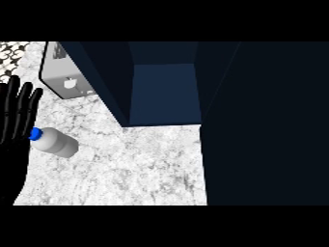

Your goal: Pick up the bottled water, place it into the cabinet and close the cabinet

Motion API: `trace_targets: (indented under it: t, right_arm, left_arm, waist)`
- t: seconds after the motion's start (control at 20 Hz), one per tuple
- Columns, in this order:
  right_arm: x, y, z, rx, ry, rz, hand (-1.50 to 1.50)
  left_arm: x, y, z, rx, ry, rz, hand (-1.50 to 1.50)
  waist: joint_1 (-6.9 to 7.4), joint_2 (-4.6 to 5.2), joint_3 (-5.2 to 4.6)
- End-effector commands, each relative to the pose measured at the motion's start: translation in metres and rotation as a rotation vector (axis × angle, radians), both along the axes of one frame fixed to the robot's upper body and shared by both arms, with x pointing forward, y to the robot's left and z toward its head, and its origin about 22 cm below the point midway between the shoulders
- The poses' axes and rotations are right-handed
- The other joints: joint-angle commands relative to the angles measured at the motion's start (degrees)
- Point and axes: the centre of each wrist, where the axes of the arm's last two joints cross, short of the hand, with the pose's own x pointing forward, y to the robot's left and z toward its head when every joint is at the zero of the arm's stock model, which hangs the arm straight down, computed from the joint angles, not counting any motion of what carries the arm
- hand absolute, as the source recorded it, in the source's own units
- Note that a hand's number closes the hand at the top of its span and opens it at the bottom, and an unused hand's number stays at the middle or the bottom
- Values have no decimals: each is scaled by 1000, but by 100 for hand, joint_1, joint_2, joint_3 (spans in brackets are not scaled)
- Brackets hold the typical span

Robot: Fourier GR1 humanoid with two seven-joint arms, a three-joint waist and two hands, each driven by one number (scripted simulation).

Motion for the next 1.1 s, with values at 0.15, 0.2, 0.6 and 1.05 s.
trace_targets:
  t: [0.15, 0.2, 0.6, 1.05]
  right_arm:
    - [-38, -20, -5, -40, -41, 14, -150]
    - [-35, -3, 6, -28, -43, 32, -150]
    - [-60, -1, -19, 317, 284, 206, -150]
    - [-77, -10, -38, 327, 310, 222, -150]
  left_arm:
    - [13, 4, 10, -2, -33, 22, -150]
    - [23, 18, 3, 16, -53, 55, -150]
    - [-11, 19, -34, -399, 377, 135, -150]
    - [-24, 10, -42, -385, 370, 123, -150]
  waist:
    - [180, -58, 56]
    - [191, -55, 53]
    - [219, -76, 56]
    - [203, -57, 55]
